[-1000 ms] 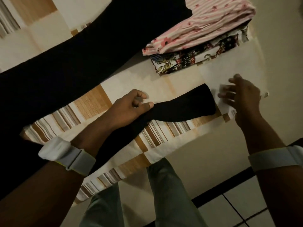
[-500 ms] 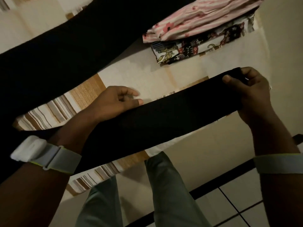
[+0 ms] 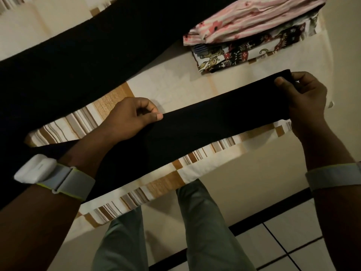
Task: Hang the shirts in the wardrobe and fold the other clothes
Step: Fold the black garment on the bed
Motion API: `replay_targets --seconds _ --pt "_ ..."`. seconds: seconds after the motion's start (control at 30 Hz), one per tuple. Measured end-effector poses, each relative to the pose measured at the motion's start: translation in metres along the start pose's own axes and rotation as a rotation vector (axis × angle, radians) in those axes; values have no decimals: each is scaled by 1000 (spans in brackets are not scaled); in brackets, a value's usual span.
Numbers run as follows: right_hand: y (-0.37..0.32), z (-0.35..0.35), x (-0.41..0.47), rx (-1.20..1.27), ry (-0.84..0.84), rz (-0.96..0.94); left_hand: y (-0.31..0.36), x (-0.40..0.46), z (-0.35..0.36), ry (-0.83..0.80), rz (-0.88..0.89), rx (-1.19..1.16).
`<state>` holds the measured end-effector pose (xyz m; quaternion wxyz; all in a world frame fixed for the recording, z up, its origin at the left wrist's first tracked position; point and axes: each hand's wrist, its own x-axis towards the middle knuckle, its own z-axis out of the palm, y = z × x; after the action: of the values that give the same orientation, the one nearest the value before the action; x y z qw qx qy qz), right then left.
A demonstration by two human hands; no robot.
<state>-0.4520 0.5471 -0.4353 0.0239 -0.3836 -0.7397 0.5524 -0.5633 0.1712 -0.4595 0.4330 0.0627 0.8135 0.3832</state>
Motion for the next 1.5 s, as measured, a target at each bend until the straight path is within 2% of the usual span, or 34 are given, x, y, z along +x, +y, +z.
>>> replay_targets --seconds 0.13,0.23,0.3,0.37,0.43,0.5,0.6,0.7,0.8,0.87,0.9,1.0,1.13,1.2,1.27,1.33,1.37,1.5 --pt "23 10 21 -149 126 77 1 -5 15 150 50 142" --pt "32 14 34 -240 270 162 2 -17 30 342 264 298" --pt "32 15 31 -360 305 155 3 -23 46 349 376 411" --pt "33 24 15 -578 258 41 -5 -27 63 282 385 566" --pt "37 42 -6 -809 208 -159 -24 -27 78 192 313 776" --pt "48 64 -25 -977 67 -307 -44 -28 88 167 278 902" --pt "71 81 -42 -1093 -156 -381 -50 -25 91 191 295 915" --pt "77 89 -44 -1053 -92 -311 -51 -26 81 192 319 881" --pt "64 103 -48 -998 53 -173 -49 -35 62 254 297 700" --pt "46 126 -61 -947 58 -202 -56 -53 39 368 248 593" --pt "37 139 -72 -939 6 -265 -63 -65 27 431 219 575" --pt "17 188 -117 -962 -288 -547 -101 -116 -3 648 50 586" --pt "10 259 -195 -1005 -775 -904 -162 -206 -16 943 -436 463" --pt "13 284 -227 -975 -974 -1079 -206 -237 -11 1078 -714 173" --pt "17 309 -255 -972 -1097 -1196 -250 -260 -13 1218 -957 -362" --pt "19 328 -269 -1037 -1101 -1210 -270 -271 -23 1284 -1052 -902" --pt "19 336 -273 -1086 -1097 -1175 -273 -273 -29 1268 -1030 -1056" --pt "23 359 -284 -1245 -1031 -1088 -302 -289 -60 1200 -1020 -1205"
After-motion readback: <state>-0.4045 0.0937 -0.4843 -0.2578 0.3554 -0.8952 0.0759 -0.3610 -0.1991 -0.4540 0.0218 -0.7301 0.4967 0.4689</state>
